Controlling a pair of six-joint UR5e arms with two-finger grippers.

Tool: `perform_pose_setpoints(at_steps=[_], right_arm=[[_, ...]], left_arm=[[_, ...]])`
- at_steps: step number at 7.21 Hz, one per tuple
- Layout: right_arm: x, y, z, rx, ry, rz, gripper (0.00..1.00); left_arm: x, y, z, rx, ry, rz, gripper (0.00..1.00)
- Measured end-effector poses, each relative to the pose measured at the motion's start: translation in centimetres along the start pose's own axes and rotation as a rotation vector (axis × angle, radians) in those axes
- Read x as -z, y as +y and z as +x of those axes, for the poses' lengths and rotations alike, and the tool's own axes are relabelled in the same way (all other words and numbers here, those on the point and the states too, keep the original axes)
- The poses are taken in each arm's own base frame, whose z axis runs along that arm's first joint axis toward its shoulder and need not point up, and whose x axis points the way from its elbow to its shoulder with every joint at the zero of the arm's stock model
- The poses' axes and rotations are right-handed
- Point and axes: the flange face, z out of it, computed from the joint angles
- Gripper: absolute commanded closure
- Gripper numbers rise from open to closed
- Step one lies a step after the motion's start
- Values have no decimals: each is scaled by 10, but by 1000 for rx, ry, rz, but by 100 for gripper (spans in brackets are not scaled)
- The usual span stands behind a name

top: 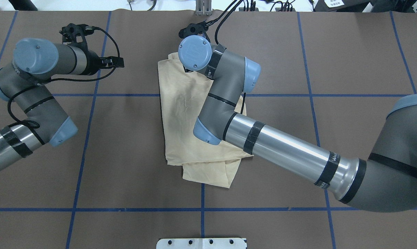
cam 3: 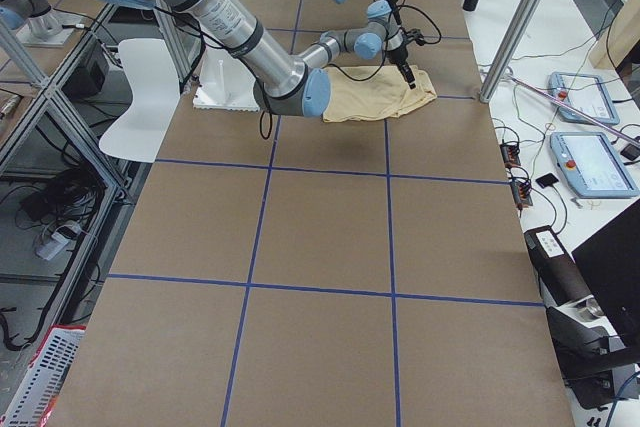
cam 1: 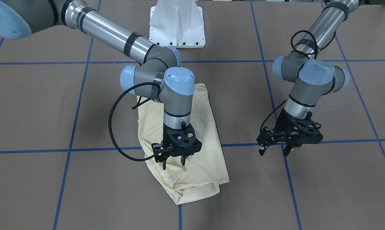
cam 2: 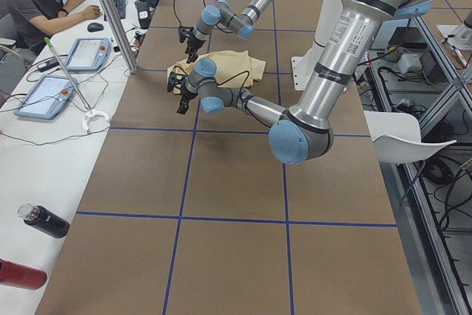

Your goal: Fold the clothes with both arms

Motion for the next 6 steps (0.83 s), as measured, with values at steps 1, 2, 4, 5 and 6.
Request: perform_pose_setpoints(at_steps=[1, 2, 4, 5, 6], right_arm=[[-7, 0, -10, 3, 5, 3, 39], [-14, -3, -19, 4, 4, 13, 46], [-22, -3, -26, 7, 4, 20, 68], [-23, 0, -30, 10, 3, 19, 100], [-23, 2, -32, 12, 2, 19, 100]], left_arm=[[0, 0, 0, 0, -1, 0, 0], [-2, 0, -2, 0, -4, -2, 0], [-6, 2, -6, 1, -11, -6, 0], [-7, 3, -7, 1, -11, -7, 0], [-8, 3, -7, 1, -11, -7, 0]])
